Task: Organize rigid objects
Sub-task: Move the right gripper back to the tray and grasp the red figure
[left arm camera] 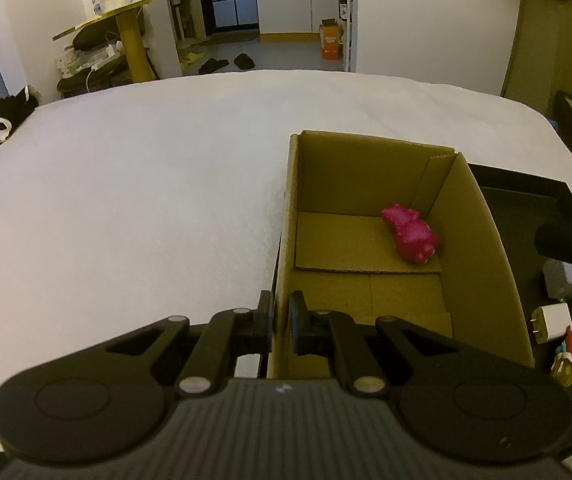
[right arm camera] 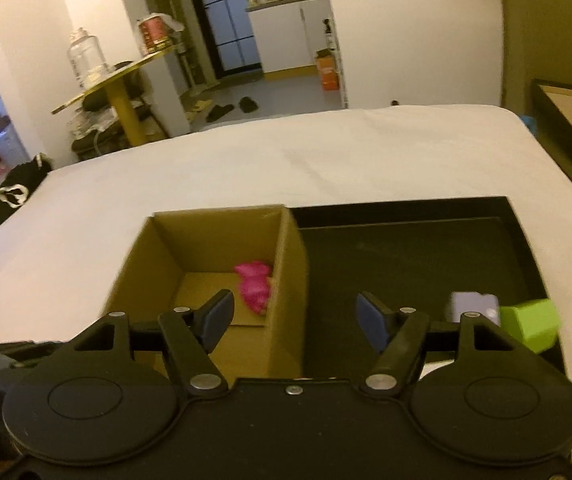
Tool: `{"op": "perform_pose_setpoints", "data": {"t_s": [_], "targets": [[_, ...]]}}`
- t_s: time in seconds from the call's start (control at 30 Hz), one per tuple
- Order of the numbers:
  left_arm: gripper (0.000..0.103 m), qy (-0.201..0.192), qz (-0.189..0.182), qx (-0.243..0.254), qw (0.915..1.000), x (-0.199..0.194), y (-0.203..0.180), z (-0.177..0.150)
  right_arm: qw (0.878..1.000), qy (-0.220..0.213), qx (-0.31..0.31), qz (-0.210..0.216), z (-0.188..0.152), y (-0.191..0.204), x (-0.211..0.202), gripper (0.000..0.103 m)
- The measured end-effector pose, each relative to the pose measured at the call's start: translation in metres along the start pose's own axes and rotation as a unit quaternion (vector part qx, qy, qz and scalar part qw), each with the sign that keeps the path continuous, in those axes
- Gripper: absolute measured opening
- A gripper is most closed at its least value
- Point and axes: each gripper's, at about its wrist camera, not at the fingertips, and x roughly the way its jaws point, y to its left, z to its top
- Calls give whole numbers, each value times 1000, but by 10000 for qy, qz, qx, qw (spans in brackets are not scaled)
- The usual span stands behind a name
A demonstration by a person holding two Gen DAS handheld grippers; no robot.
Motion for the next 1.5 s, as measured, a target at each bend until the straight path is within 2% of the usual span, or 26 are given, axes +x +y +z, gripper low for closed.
{"op": "perform_pose_setpoints", "data": {"t_s": [0.4,0.7,0.77,0.87,0.93,1.0,1.17,1.37,1.5], "targets": [[8,-37,393,435,9983,-2,-16,2,9982,23,453,-387,-23,-49,-9,71],[13,2,485,569,9972,-7,-23,3,9963,-73,766,-394,-39,-81,-15,74],[19,54,487,623,9969,-9,-26,4,9948,-67,916,-451,-45,-87,-14,74],[41,6,514,767,9957,-12,-32,4,9927,-79,1109,-471,-53,-94,-14,77],[62,-23,606,824,9948,-13,-35,3,9911,-32,1180,-613,-60,-96,-13,78],[70,-49,697,861,9938,-14,-39,3,9891,27,1282,-718,-66,-100,-11,78],[82,-86,808,896,9927,-11,-46,3,9860,90,1475,-768,-70,-110,-3,78],[86,-96,973,829,9918,-7,-50,7,9865,342,1499,-571,-74,-112,12,78],[86,-85,1101,818,9905,-5,-52,9,9860,554,1427,-659,-77,-111,25,78]]}}
